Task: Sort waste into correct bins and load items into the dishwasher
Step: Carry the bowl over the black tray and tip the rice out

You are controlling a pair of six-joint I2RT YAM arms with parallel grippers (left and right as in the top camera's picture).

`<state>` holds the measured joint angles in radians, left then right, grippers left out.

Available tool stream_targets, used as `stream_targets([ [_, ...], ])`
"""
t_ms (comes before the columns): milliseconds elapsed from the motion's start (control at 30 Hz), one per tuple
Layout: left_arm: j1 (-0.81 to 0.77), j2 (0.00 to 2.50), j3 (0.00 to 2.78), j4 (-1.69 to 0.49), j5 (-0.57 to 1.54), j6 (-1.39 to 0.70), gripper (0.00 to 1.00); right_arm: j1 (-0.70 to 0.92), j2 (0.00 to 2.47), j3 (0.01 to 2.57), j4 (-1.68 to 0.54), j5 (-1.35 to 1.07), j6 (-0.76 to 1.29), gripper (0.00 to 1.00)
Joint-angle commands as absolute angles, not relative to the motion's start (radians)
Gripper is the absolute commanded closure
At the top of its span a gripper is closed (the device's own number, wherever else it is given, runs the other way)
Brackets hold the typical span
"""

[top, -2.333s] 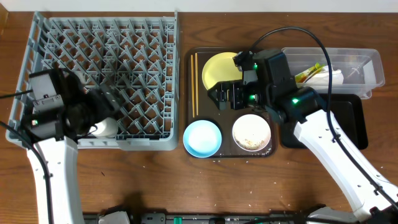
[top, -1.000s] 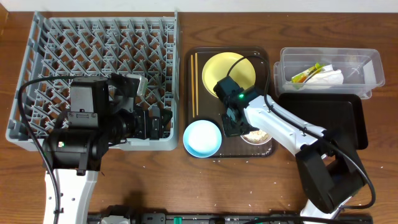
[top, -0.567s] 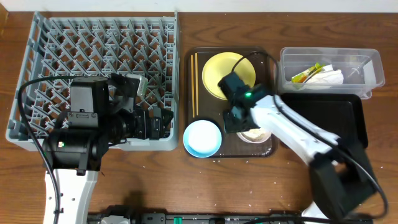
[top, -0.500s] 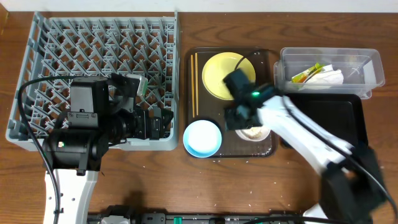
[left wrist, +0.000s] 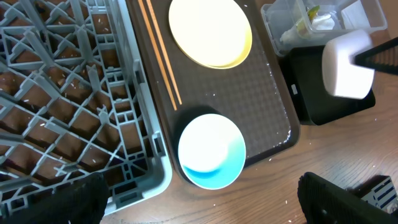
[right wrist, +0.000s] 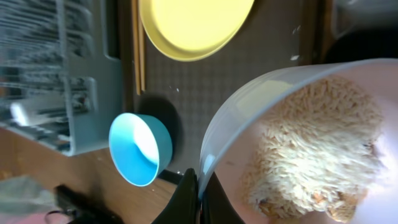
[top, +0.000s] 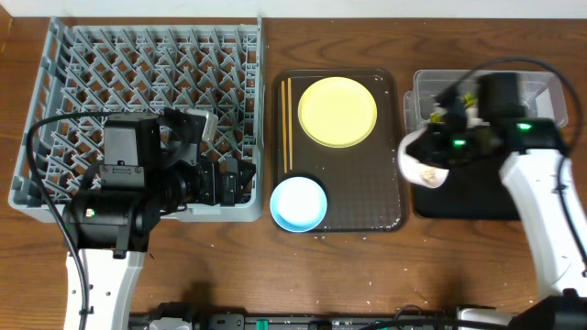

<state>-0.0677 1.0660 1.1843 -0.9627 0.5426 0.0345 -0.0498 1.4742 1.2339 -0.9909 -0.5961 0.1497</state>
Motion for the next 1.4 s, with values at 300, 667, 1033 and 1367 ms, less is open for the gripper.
stream_targets([
  [300, -0.072, 1.066, 1.204, -0.964, 0.53, 0.048, 0.02, -0.414, 1.58, 1.15, -0.98, -1.214, -0.262, 0.99],
  [667, -0.072, 1.066, 1.204, -0.964, 0.53, 0.048, 0.02, -0.526, 1.622, 0.979, -0.825, -1.279, -0.279, 0.99],
  [1033, -0.072, 1.066, 1.204, -0.964, 0.53, 0.049, 0.02, -0.627, 1.622, 0.89, -0.762, -1.391, -0.302, 0.99],
  [1367, -0.072, 1.066, 1.204, -0.964, 0.53, 0.049, 0.02, -0.628, 1.621, 0.889, -0.763, -1.555, -0.31, 0.99],
])
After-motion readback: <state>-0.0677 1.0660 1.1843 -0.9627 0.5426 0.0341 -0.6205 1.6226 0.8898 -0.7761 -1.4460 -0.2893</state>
